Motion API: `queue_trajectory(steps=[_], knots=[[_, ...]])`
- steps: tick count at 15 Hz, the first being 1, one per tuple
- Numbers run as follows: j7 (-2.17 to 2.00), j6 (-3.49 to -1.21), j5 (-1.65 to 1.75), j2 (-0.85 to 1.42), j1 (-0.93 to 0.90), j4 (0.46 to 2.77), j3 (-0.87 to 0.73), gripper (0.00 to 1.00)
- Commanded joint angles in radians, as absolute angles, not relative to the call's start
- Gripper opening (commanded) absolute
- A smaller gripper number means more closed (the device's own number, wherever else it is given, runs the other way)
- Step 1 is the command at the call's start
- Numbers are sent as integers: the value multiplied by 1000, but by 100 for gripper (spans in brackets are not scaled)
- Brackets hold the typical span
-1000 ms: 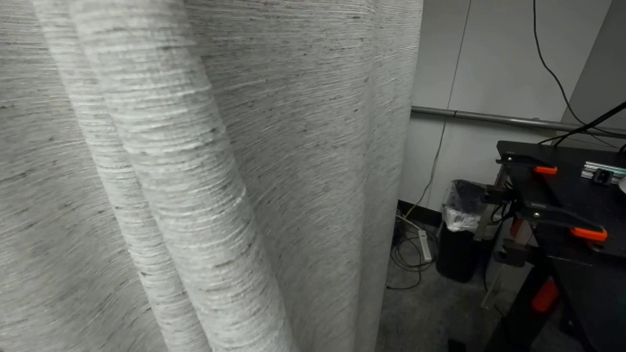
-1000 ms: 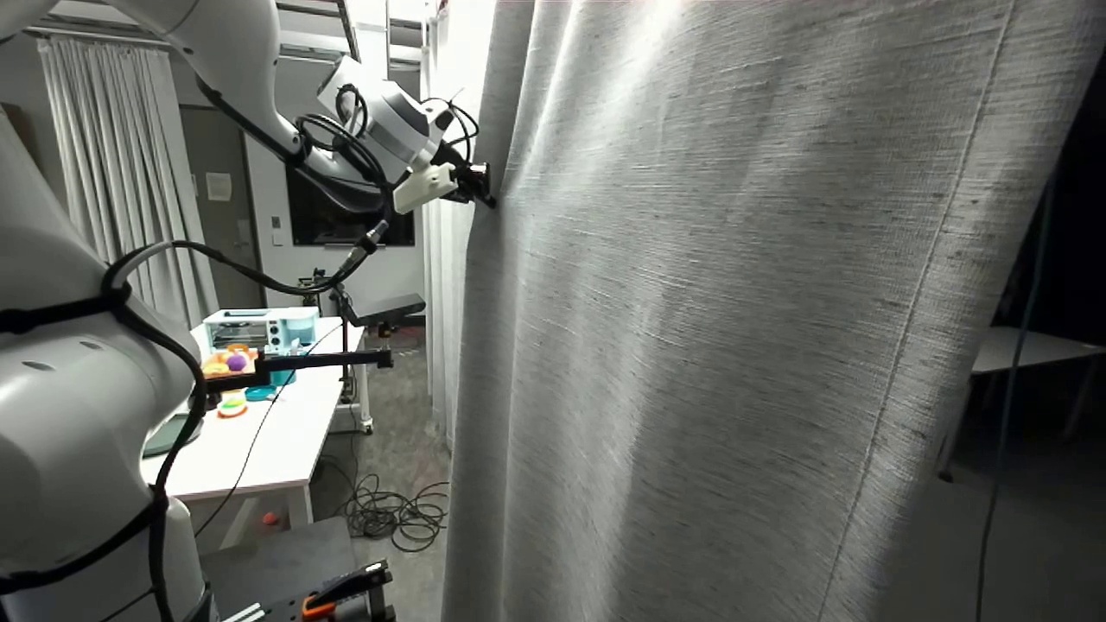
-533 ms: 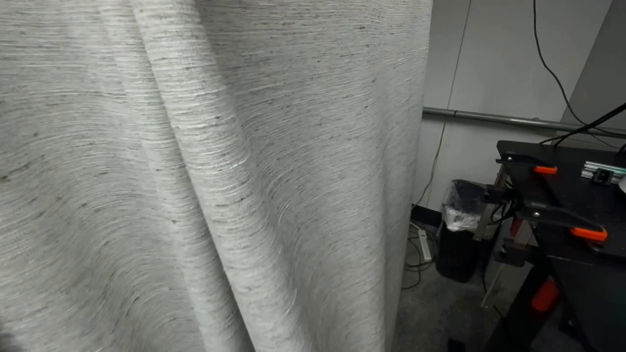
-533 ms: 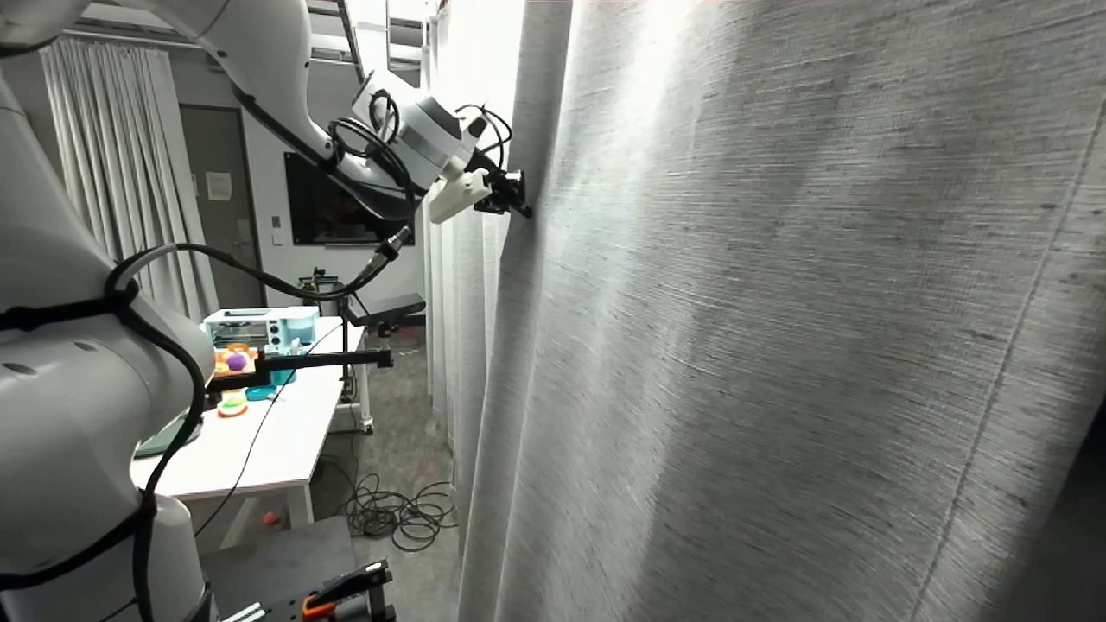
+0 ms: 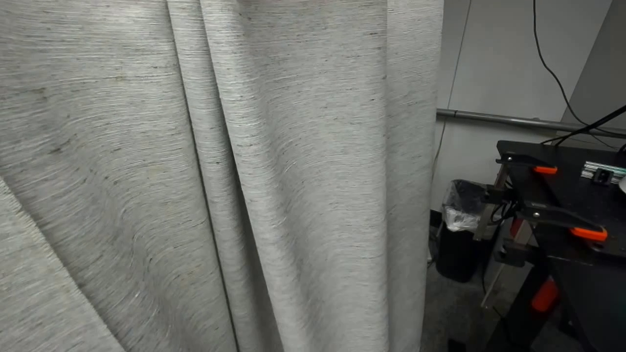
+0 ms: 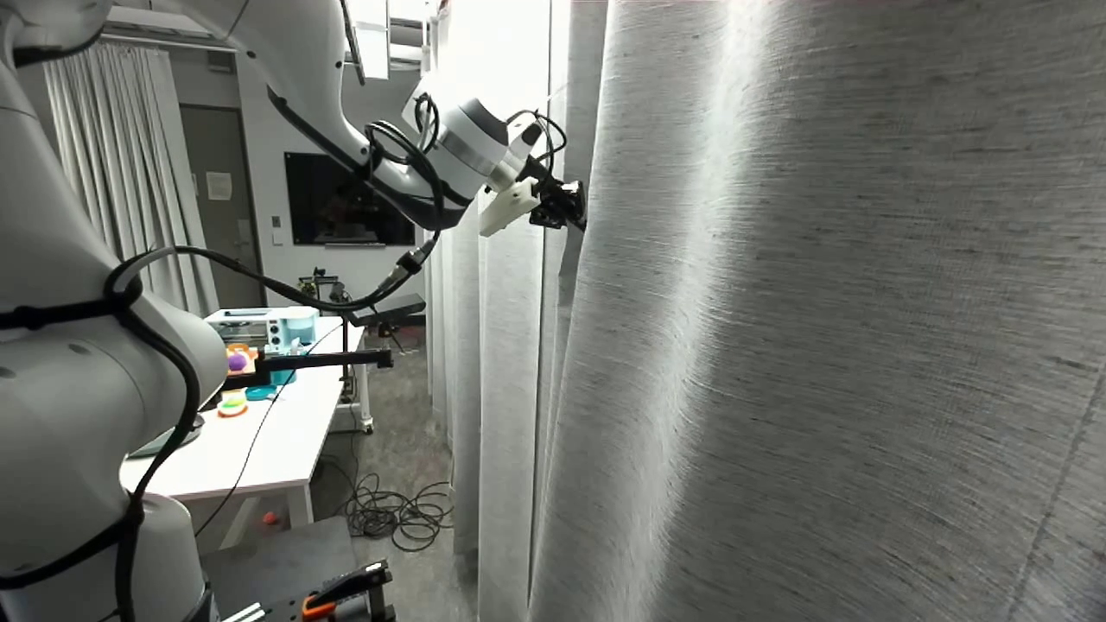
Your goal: Draw the curtain open
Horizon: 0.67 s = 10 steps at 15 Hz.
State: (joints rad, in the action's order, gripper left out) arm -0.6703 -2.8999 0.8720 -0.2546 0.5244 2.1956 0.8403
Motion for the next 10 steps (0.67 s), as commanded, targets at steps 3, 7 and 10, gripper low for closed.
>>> queue_trajectory(steps=[3,7,10], knots=[[-652,-2875,746,-303,486,2355,703,1],[-635,-2859,629,-363,433,2423,593,1],[-633,-2843,569,-424,398,2480,518,1]])
